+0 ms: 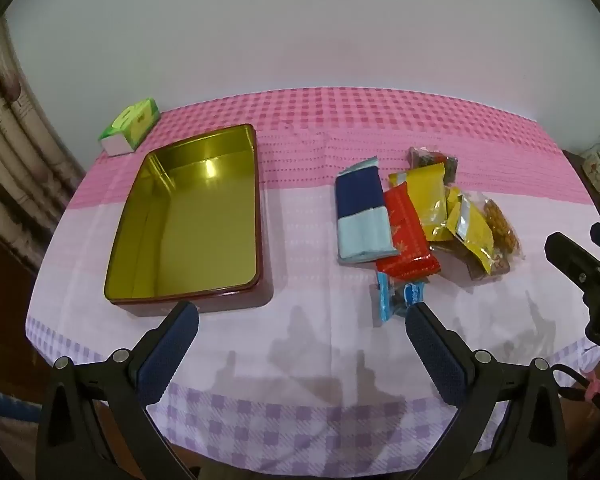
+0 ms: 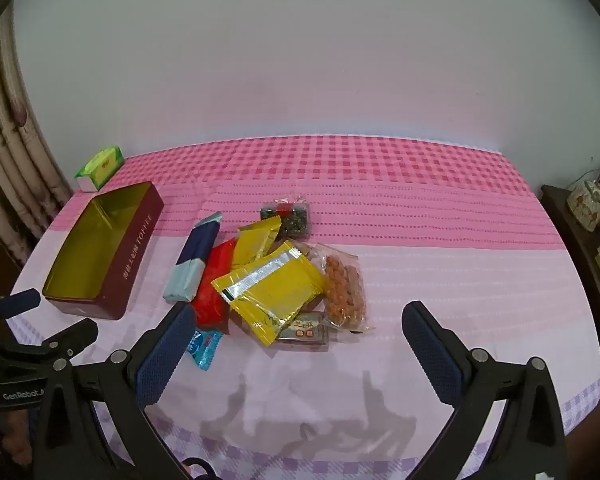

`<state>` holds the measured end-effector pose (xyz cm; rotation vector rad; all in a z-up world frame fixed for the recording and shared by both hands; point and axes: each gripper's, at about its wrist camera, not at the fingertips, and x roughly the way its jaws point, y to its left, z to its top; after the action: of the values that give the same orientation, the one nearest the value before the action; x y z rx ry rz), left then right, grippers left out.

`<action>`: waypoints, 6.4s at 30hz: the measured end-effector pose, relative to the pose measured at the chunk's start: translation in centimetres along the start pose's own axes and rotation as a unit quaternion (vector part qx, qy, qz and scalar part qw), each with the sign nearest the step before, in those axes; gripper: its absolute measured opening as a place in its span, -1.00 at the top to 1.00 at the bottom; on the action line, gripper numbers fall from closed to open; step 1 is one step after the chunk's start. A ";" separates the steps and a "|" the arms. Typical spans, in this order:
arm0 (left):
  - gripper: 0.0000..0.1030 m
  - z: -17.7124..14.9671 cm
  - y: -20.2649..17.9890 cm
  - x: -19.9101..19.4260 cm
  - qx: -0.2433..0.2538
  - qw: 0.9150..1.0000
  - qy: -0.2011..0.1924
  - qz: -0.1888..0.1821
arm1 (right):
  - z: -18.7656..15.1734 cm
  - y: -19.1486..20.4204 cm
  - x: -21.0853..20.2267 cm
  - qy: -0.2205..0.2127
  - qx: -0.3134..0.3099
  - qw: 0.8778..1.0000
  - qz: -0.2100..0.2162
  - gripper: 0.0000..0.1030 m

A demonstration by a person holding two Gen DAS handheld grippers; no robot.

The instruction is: Organize snacks

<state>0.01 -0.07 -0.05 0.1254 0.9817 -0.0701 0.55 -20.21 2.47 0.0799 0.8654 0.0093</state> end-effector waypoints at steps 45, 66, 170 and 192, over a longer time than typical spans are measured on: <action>-0.99 -0.5 -0.6 2.1 0.003 1.000 -0.007 0.002 | -1.0 1.3 2.4 0.005 -0.032 0.999 -0.001 -0.98; -0.99 -0.9 -0.6 2.2 0.001 1.000 0.003 0.010 | -1.1 1.1 2.2 0.004 -0.028 1.000 -0.001 -0.98; 0.29 0.0 -5.6 11.0 0.020 0.987 0.088 -0.129 | -1.4 -3.9 4.6 0.050 0.029 0.997 -0.045 -0.98; 0.34 -0.5 -3.5 7.2 0.036 0.987 0.069 -0.141 | -1.6 -5.1 6.9 0.078 0.040 0.995 -0.038 -0.66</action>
<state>3.20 -3.45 -6.58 0.0572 1.1314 -0.3600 3.70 -24.92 -4.23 0.1223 1.0248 -0.0924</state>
